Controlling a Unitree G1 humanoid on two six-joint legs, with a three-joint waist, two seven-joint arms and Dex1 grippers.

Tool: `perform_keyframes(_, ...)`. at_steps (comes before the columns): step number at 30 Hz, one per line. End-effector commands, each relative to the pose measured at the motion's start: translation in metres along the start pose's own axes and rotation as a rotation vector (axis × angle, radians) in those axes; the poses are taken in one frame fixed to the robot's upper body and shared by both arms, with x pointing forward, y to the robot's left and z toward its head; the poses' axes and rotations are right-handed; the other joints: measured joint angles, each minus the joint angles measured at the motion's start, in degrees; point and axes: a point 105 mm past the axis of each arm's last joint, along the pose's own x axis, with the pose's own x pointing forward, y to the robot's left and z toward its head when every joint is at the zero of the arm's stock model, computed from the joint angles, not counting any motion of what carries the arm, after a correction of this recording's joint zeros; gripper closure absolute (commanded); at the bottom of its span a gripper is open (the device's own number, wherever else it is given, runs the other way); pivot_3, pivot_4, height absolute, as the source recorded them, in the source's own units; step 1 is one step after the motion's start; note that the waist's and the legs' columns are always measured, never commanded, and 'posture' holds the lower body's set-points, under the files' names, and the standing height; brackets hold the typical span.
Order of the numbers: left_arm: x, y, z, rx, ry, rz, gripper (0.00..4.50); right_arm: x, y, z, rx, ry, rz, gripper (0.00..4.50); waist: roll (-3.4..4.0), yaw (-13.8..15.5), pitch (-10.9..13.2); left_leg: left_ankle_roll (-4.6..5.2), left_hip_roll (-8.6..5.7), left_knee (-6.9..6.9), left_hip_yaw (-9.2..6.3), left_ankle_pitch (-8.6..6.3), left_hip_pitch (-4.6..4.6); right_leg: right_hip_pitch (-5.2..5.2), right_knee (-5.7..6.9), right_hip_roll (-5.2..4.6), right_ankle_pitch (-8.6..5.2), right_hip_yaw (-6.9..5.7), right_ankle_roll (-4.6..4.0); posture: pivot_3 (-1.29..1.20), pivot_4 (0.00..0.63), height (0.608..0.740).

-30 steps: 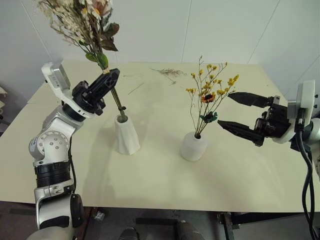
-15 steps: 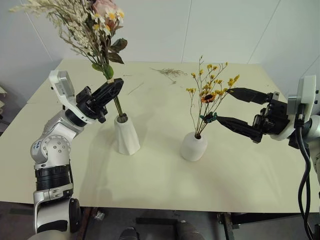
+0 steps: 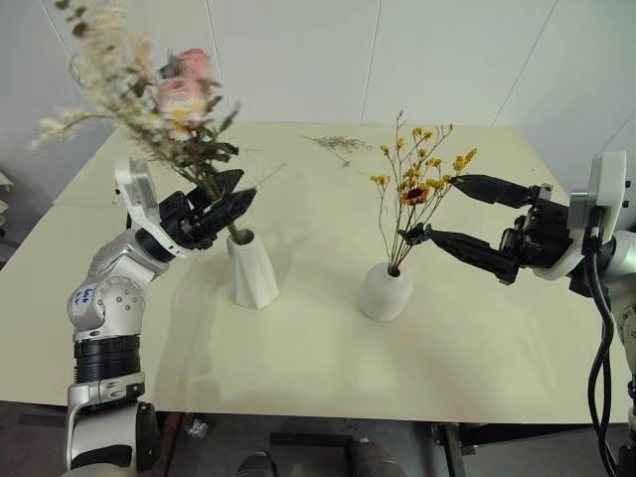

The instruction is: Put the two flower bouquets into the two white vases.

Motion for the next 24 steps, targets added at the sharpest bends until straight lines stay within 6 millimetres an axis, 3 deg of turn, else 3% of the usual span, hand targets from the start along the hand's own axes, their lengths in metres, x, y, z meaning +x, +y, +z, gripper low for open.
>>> perform_keyframes(1, -0.011, 0.001, 0.001, 0.108, 0.096, -0.014, 0.02, -0.001, 0.002, 0.008, -0.039, -0.031, 0.005, 0.26, 0.00, 0.0, 0.0, 0.00, 0.00, -0.01, 0.00, 0.00, 0.00, 0.00, -0.01, 0.00, 0.00, 0.00, 0.00, 0.00, 0.150, 0.740)
perform_keyframes(5, -0.031, 0.010, -0.002, 0.163, 0.274, 0.000, 0.02, 0.000, 0.003, 0.006, -0.033, -0.041, 0.006, 0.26, 0.00, 0.0, 0.0, 0.00, 0.00, -0.04, 0.01, 0.00, 0.00, 0.01, -0.05, 0.00, 0.00, 0.00, -0.01, 0.00, 0.150, 0.740)
perform_keyframes(11, -0.042, 0.018, 0.012, 0.225, 0.375, -0.030, 0.02, 0.001, 0.002, 0.002, -0.026, -0.052, 0.009, 0.26, 0.00, 0.0, 0.0, 0.01, 0.01, -0.14, 0.03, 0.00, -0.01, -0.02, -0.12, -0.02, -0.01, -0.01, -0.02, 0.00, 0.150, 0.740)
perform_keyframes(24, -0.078, -0.009, 0.031, 0.198, 0.501, -0.222, 0.02, -0.011, -0.004, -0.002, -0.023, 0.013, 0.070, 0.26, 0.02, -0.1, 0.0, 0.01, 0.07, -0.48, 0.07, 0.00, 0.01, -0.15, -0.16, -0.02, -0.10, -0.02, -0.16, 0.00, 0.150, 0.740)
